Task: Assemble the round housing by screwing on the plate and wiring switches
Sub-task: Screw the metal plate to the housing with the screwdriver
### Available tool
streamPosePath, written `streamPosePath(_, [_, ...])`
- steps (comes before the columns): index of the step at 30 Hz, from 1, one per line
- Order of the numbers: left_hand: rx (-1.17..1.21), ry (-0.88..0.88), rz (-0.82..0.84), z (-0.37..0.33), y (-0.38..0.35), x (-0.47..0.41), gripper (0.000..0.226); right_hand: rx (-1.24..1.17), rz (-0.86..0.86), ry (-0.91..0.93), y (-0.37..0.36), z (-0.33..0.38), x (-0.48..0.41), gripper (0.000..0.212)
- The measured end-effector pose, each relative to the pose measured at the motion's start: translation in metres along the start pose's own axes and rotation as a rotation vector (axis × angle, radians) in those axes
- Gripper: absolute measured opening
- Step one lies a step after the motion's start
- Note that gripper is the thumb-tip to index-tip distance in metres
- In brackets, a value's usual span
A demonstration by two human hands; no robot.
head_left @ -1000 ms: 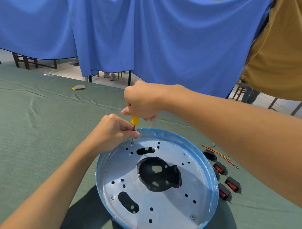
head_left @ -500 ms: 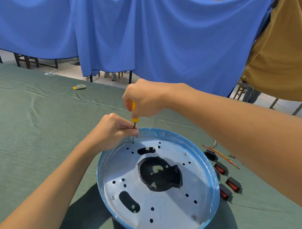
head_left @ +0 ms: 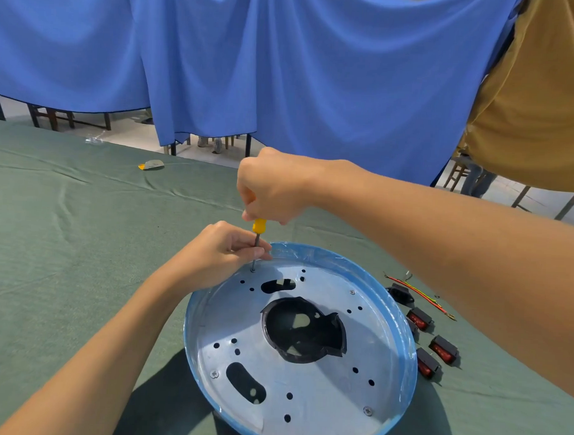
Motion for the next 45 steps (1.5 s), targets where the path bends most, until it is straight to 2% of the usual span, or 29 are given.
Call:
streamPosePath(4, [0.023,-0.02,-0.101,-0.001,0.002,0.0,0.006,-0.033,0.042,-0.036,-0.007,0.0,0.002,0.039])
streamPosePath(6, [-0.028,-0.037,-0.061,-0.001,0.003,-0.001,0.012,-0.032,0.045,-0.021,-0.005,0.0,0.002,0.034])
streamPosePath(9, [-0.032,-0.017,-0.006,-0.002,0.002,0.0,0.017,0.002,0.011,0.027,0.002,0.001,0.002,0.014])
streamPosePath(10, [-0.028,-0.019,-0.007,-0.002,0.002,0.0,0.016,0.023,-0.002,0.026,0.002,0.001,0.002,0.015])
streamPosePath(13, [-0.021,-0.035,-0.113,-0.002,0.002,0.0,0.007,0.004,0.01,-0.02,-0.003,0.001,0.001,0.036])
streamPosePath(15, [-0.008,-0.025,-0.154,-0.001,0.004,-0.001,0.005,-0.043,0.03,-0.036,-0.006,0.001,0.001,0.041])
streamPosePath(17, [-0.008,-0.022,-0.121,-0.001,0.004,-0.002,0.005,-0.044,0.026,-0.02,-0.004,0.001,0.001,0.035])
streamPosePath(20, [0.005,-0.014,-0.045,-0.001,0.005,-0.001,0.012,-0.031,-0.034,0.044,-0.002,0.001,-0.001,0.012])
streamPosePath(21, [0.009,-0.016,-0.038,-0.001,0.005,-0.001,0.013,-0.028,-0.049,0.045,-0.003,0.0,-0.001,0.011])
streamPosePath(24, [0.008,-0.03,-0.098,-0.001,0.005,-0.001,0.008,-0.02,-0.048,-0.014,-0.01,-0.003,-0.002,0.028])
streamPosePath(28, [0.008,-0.028,-0.112,-0.002,0.007,-0.001,0.007,-0.027,-0.039,-0.01,-0.008,-0.004,-0.003,0.028])
streamPosePath(31, [0.003,-0.005,-0.033,-0.002,0.007,-0.001,0.013,-0.035,-0.071,0.069,0.001,0.0,0.0,0.004])
streamPosePath(33, [-0.005,-0.011,-0.018,-0.002,0.006,0.0,0.014,-0.023,-0.093,0.06,0.001,0.001,0.001,0.016])
streamPosePath(35, [-0.006,-0.024,-0.082,-0.003,0.006,0.0,0.01,-0.016,-0.092,0.034,-0.002,0.0,0.001,0.03])
streamPosePath(38, [0.047,0.007,-0.194,-0.003,0.009,-0.001,0.009,-0.008,-0.073,0.003,-0.007,-0.002,-0.001,0.029])
streamPosePath(42, [0.027,-0.021,-0.179,-0.004,0.009,-0.001,0.007,-0.019,-0.001,-0.009,-0.009,-0.004,-0.002,0.035])
streamPosePath(45, [0.002,-0.021,-0.168,-0.004,0.011,-0.001,0.005,0.072,0.022,0.07,-0.003,-0.003,0.0,0.033])
Point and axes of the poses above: each hand's wrist, its own x-axis away from the middle knuckle, its own y-axis out of the back of the hand, z = x × y, the point moved 2 cm from there along -x, towards the middle knuckle, and after that the axes turned 13 degrees about -z, right-handed, at the moved point
